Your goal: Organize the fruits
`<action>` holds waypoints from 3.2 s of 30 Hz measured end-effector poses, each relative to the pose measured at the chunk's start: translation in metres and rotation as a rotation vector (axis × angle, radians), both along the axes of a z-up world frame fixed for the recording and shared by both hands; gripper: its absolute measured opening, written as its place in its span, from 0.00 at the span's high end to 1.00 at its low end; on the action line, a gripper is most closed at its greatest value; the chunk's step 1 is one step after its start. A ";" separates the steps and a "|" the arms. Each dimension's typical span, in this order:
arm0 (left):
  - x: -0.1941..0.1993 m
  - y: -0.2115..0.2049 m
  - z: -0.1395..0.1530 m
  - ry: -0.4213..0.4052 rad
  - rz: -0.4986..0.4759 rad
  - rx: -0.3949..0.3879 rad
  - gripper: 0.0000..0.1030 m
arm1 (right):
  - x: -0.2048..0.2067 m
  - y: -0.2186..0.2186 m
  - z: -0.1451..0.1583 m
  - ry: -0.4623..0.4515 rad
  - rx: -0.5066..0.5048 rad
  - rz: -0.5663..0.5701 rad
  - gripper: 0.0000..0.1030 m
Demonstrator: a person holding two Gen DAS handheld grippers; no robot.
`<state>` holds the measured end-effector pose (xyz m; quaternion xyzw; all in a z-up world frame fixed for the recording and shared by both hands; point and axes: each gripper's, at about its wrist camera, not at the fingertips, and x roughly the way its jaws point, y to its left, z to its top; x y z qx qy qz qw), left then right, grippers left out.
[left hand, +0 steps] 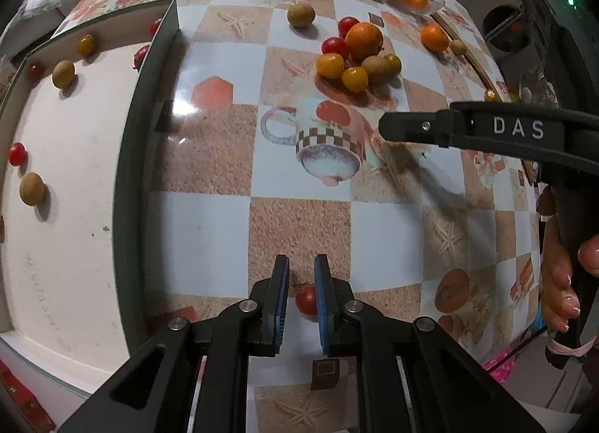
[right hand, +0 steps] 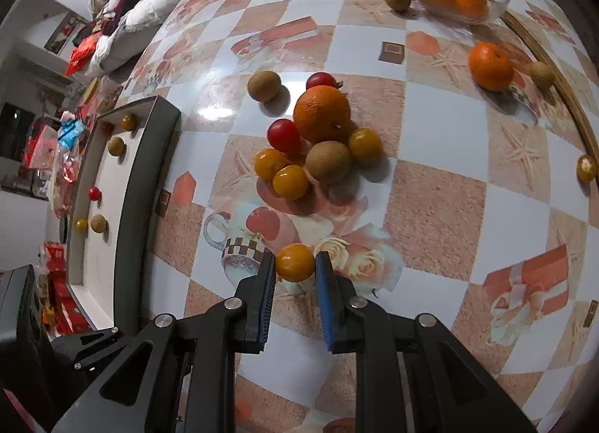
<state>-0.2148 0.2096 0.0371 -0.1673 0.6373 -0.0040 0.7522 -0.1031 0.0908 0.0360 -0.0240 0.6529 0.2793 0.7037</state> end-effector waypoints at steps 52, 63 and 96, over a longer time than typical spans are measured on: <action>0.003 -0.003 0.009 -0.030 -0.034 0.014 0.81 | -0.007 0.002 0.006 0.020 0.009 -0.021 0.77; -0.002 0.039 0.036 -0.088 0.047 0.034 0.81 | -0.008 0.034 0.022 -0.002 0.023 0.040 0.77; -0.067 0.206 0.000 -0.009 0.404 0.189 0.81 | -0.035 0.236 0.002 -0.031 -0.010 0.363 0.77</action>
